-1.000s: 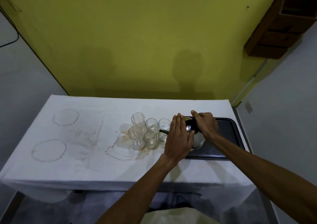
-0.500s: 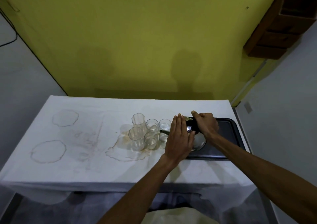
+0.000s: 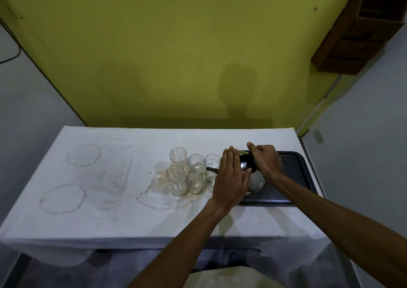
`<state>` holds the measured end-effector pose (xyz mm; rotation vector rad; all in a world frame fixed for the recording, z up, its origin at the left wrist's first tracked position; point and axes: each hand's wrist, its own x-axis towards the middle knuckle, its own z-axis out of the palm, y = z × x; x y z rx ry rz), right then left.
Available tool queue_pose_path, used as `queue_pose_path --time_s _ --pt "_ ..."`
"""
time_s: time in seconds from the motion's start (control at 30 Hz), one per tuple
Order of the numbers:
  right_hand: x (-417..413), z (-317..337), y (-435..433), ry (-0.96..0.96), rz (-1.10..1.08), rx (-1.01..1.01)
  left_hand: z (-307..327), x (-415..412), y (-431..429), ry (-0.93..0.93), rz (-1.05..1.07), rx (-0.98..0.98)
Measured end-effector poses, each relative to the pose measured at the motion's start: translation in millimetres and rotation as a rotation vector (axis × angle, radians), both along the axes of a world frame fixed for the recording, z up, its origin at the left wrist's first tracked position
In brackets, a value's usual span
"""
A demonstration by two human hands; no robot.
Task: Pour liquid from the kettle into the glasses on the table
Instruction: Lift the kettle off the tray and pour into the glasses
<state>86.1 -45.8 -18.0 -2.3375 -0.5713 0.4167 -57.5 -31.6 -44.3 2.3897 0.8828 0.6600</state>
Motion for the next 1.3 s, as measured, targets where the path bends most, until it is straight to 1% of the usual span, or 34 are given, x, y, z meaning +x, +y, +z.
queue_pose_path --time_s 0.77,1.13,1.3 --pt "3 3 2 -0.025 0.005 -0.026 -2 2 1 -0.006 -0.006 -0.003" --pt "3 2 -4 -0.03 0.011 -0.033 -3 2 -5 -0.014 -0.013 -0.054" --pt "4 -3 -12 0.031 0.003 0.004 -3 1 -9 -0.007 -0.03 -0.031"
